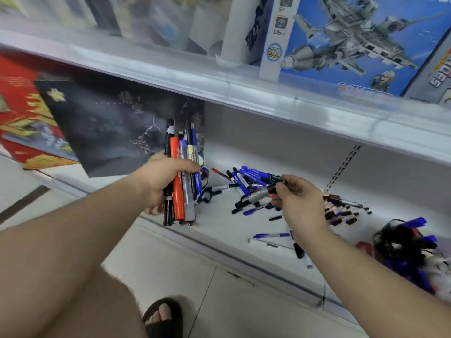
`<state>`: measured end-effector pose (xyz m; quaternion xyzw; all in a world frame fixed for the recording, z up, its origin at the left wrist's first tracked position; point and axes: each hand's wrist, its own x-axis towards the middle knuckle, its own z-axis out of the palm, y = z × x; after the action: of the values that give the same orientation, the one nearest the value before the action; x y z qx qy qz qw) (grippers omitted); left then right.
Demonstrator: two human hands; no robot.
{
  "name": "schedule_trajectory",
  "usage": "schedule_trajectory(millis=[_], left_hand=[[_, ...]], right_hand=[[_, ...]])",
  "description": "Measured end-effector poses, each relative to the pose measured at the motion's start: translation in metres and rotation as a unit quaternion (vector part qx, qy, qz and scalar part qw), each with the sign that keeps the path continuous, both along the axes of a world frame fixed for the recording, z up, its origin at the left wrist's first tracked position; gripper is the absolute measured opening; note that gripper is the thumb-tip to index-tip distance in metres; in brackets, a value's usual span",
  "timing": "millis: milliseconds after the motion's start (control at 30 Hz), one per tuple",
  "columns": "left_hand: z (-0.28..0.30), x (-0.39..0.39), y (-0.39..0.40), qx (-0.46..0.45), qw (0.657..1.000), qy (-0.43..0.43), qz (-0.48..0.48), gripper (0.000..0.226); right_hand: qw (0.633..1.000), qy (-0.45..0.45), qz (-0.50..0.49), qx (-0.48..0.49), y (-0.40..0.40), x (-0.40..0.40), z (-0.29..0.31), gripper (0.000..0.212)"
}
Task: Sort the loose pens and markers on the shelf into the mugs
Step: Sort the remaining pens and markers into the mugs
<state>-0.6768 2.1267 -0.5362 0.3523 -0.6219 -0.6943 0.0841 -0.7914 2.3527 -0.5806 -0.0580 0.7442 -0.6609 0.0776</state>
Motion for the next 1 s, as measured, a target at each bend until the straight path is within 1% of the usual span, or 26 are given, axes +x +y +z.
schedule_trajectory(millis=[67, 100, 200, 300, 400, 533, 600, 767, 933, 1000], left_hand=[[0.001, 0.01, -0.024, -0.003, 1.0, 0.0, 0.028, 0.023], [-0.001, 0.013, -0.034, -0.001, 0.999, 0.002, 0.04, 0.022], [-0.008, 0.015, -0.057, 0.005, 0.998, 0.005, 0.058, 0.025], [-0.019, 0.011, -0.068, 0.01, 0.999, -0.009, 0.051, 0.03], [-0.028, 0.003, -0.075, 0.01, 0.999, -0.019, 0.036, 0.034], [-0.033, -0.001, -0.083, 0.011, 0.999, -0.026, 0.022, 0.037], [-0.033, -0.002, -0.086, 0.016, 1.0, -0.022, 0.015, 0.034], [-0.033, -0.005, -0.093, 0.052, 0.999, 0.014, 0.009, 0.026], [-0.032, -0.006, -0.091, 0.077, 0.996, 0.053, -0.009, 0.024], [-0.033, -0.006, -0.091, 0.08, 0.994, 0.077, -0.019, 0.028]], right_hand=[[1.0, 0.007, 0.005, 0.013, -0.025, 0.001, -0.009, 0.013], [0.999, 0.017, 0.007, 0.027, -0.035, 0.002, -0.013, 0.014], [0.997, 0.044, 0.01, 0.054, -0.065, -0.003, -0.029, 0.022], [0.994, 0.062, 0.016, 0.09, -0.097, -0.015, -0.048, 0.015], [0.99, 0.083, 0.022, 0.115, -0.134, -0.031, -0.066, 0.023], [0.976, 0.128, 0.041, 0.172, -0.179, -0.045, -0.091, 0.02], [0.969, 0.132, 0.053, 0.2, -0.195, -0.051, -0.104, 0.018], [0.935, 0.139, 0.109, 0.307, -0.219, -0.059, -0.134, 0.008], [0.898, 0.141, 0.139, 0.393, -0.23, -0.064, -0.15, 0.01], [0.888, 0.141, 0.151, 0.41, -0.228, -0.067, -0.146, 0.015]])
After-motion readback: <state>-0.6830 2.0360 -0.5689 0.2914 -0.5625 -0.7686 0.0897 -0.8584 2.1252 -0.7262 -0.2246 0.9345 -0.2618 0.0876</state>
